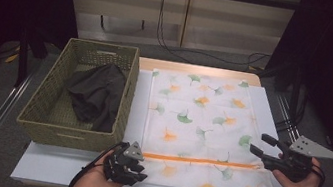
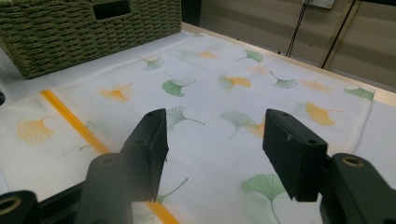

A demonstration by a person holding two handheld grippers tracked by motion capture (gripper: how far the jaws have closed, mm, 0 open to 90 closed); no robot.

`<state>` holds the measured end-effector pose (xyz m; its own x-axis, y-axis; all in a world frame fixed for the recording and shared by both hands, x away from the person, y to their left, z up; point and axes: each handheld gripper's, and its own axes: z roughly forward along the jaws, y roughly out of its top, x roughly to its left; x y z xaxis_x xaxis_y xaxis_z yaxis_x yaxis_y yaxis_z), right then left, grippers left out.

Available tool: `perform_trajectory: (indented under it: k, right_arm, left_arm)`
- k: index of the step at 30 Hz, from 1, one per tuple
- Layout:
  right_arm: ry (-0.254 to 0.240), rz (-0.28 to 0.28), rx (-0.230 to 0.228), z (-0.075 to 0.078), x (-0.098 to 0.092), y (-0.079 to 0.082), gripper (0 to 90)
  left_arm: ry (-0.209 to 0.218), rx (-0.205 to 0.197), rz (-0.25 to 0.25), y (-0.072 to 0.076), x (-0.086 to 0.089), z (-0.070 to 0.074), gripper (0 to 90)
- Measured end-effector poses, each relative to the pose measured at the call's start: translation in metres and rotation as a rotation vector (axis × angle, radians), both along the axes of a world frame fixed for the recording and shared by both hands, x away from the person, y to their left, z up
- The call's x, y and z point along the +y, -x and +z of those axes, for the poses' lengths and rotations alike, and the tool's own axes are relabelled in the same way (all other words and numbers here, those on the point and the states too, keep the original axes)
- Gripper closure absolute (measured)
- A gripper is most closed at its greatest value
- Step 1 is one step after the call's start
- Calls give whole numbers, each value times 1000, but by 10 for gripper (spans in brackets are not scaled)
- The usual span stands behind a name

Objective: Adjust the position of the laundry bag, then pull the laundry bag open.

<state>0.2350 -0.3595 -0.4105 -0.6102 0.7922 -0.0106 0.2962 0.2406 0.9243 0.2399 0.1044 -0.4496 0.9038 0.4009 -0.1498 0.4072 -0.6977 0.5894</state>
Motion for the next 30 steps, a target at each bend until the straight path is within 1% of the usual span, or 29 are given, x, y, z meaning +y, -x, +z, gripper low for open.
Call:
perform_trajectory:
  k: [1,2,3,4,5,6,7,8,9,10,11,12,13,14,15,16,17,18,19,20,21,23,24,26,28,29,30]
  right_arm:
    - [0,0,0,0,0,0,405]
    - [-1,7,0,0,-1,0,405]
    - [6,-1,-1,0,-2,0,406]
    - [6,-2,-2,0,-2,1,406]
    - [6,-2,-2,0,-2,1,406]
    - [5,-1,4,0,-2,1,408]
    - [5,-1,4,0,-2,1,408]
    - [11,-6,1,1,-2,2,410]
    - [15,-6,3,1,-3,2,416]
    - [15,-6,3,1,-3,2,416]
    - [18,-9,-4,1,-3,3,428]
    - [37,-22,-25,2,-3,4,442]
    - [37,-22,-25,2,-3,4,442]
    - [42,-24,-27,3,-4,5,451]
    - [38,-36,-36,5,-5,8,467]
    - [38,-34,-40,5,-6,8,469]
    - [40,-32,-34,6,-7,9,474]
    - [45,-36,-38,6,-8,9,480]
    - [45,-36,-38,6,-8,9,480]
    - [54,-39,-30,6,-9,10,498]
    - [59,-41,-29,6,-10,11,505]
    - [62,-48,-29,6,-10,11,509]
    - [60,-50,-28,6,-11,12,509]
    - [60,-55,-20,5,-13,12,509]
    - [65,-60,-19,6,-14,13,510]
    - [81,-68,-23,6,-15,13,510]
    - [80,-74,-23,6,-16,14,510]
  left_arm:
    - [24,4,-3,0,1,2,669]
    - [37,0,-2,0,1,4,641]
    - [56,-22,-4,-2,1,9,582]
    - [67,-28,-1,-3,0,11,578]
    - [67,-28,-1,-3,0,11,558]
    - [102,-52,26,-4,-1,14,528]
    - [102,-52,26,-4,-1,14,511]
    - [121,-80,53,-6,-2,18,495]
    - [121,-80,53,-6,-2,18,469]
    - [140,-87,72,-8,-3,20,469]
    - [156,-86,75,-10,-3,22,461]
    - [195,-84,94,-15,-5,24,459]
    - [195,-84,94,-15,-5,24,452]
    - [206,-90,101,-17,-7,25,452]
    - [210,-100,109,-18,-9,26,449]
    - [206,-108,113,-20,-10,28,441]
    - [221,-111,113,-22,-12,28,438]
    - [235,-117,117,-25,-15,30,437]
    - [235,-117,117,-25,-15,30,434]
    - [228,-129,122,-26,-16,31,427]
    - [236,-140,129,-29,-18,32,422]
    - [242,-139,132,-31,-19,32,421]
    - [253,-148,139,-32,-20,32,419]
    - [257,-155,151,-35,-20,32,416]
    - [281,-152,160,-38,-21,31,406]
    - [279,-155,168,-39,-21,31,403]
    - [285,-165,170,-40,-22,30,402]
